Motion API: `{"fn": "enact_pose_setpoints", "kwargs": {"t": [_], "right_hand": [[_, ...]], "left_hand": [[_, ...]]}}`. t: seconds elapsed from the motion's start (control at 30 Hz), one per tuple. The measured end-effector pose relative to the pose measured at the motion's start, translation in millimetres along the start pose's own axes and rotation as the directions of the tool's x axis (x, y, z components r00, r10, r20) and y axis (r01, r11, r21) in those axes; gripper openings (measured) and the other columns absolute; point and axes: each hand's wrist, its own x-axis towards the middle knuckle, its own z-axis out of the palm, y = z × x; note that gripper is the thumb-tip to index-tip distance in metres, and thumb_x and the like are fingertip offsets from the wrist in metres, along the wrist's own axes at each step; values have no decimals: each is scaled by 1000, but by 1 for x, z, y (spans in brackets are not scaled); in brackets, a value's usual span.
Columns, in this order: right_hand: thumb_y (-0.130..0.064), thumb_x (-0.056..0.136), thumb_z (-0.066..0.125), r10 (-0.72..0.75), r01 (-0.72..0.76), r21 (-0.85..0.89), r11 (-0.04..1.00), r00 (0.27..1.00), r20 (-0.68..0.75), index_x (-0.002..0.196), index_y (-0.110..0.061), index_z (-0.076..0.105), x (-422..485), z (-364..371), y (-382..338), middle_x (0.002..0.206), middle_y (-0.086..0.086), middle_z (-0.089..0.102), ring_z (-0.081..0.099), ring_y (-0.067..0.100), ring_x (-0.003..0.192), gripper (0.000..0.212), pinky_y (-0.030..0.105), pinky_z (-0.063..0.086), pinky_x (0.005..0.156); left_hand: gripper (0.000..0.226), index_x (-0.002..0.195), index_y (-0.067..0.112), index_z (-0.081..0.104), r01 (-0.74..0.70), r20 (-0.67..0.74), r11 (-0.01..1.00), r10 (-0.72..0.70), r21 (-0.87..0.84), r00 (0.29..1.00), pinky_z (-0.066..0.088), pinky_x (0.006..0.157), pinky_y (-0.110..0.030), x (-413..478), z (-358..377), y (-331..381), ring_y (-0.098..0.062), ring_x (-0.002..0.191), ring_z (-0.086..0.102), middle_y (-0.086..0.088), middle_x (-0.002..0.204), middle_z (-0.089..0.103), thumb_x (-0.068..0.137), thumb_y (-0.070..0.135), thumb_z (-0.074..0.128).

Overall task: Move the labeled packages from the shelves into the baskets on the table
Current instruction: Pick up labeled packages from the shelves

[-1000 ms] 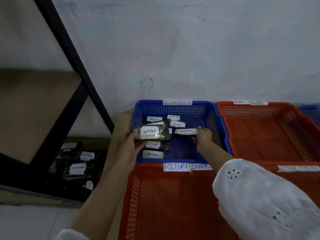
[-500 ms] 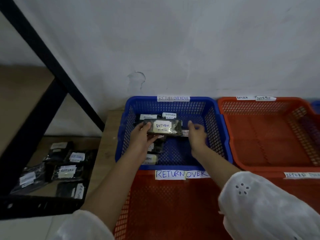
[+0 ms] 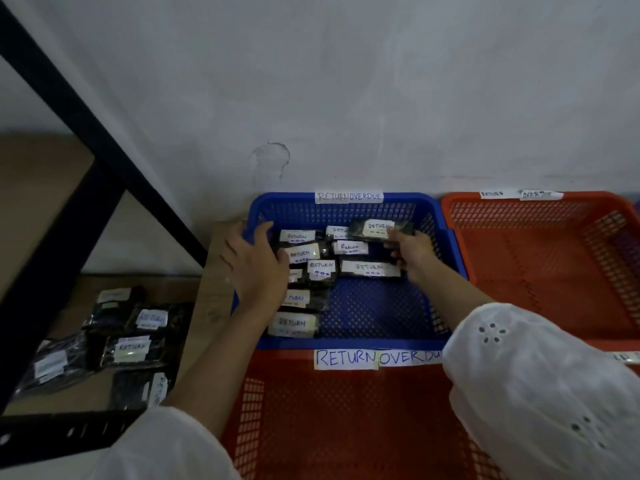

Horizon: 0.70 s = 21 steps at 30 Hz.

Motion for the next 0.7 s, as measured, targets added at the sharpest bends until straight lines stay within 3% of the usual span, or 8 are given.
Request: {"fn": "enact_pose_setpoints", "kwargs": {"t": [0.13,0.23,0.3,0.37,0.47,0.57,0.7], "right_hand": [[-19,95,54,7,-3,55,998,997,-73,116,-5,57,15,2,1,71,0,55,40,9,53,25,20,32,45],[-16,96,51,-74,92,117,989,986,-152,119,-5,55,20,3,6,74,0,55,44,9,57,26,19,36,48],[-15,96,48,-152,184,131,974,963,-222,124,-4,52,19,6,12,89,3,59,52,13,72,31,26,46,67],[-16,96,47,-214,251,97,963,932,-291,131,-6,46,16,11,17,110,8,60,55,21,96,36,36,45,92],[-18,97,48,-257,296,49,954,892,-373,134,-11,42,17,17,20,124,9,58,55,24,113,38,35,42,100],[-19,97,47,-268,271,-49,961,879,-394,136,-11,37,21,20,20,128,11,54,52,26,117,41,29,38,93],[-21,95,52,-204,125,-244,962,921,-333,145,-14,19,27,20,24,143,18,38,43,35,127,60,42,36,104]], "left_hand": [[45,134,24,41,36,71,999,-35,-21,997,35,103,-51,-2,2,-6,-31,128,30,-13,143,22,91,25,52],[43,133,24,43,30,71,999,-28,-23,997,38,100,-50,-3,3,-6,-29,124,34,-13,138,27,91,25,51],[42,132,25,43,26,62,1000,-26,-2,998,38,100,-50,-4,4,-7,-29,122,35,-13,135,30,91,27,51],[42,132,25,43,13,54,999,-15,38,998,36,101,-49,-4,5,-7,-29,120,34,-13,133,31,91,28,51],[42,132,25,44,3,44,998,-6,57,999,33,103,-47,-4,6,-8,-29,122,33,-13,136,30,90,28,51],[41,131,25,46,-10,38,997,7,76,999,28,104,-45,-4,8,-9,-30,124,31,-13,139,28,90,28,52],[40,128,25,49,-27,8,995,26,100,1000,19,106,-42,-6,11,-9,-30,129,27,-13,144,26,89,26,53]]}}
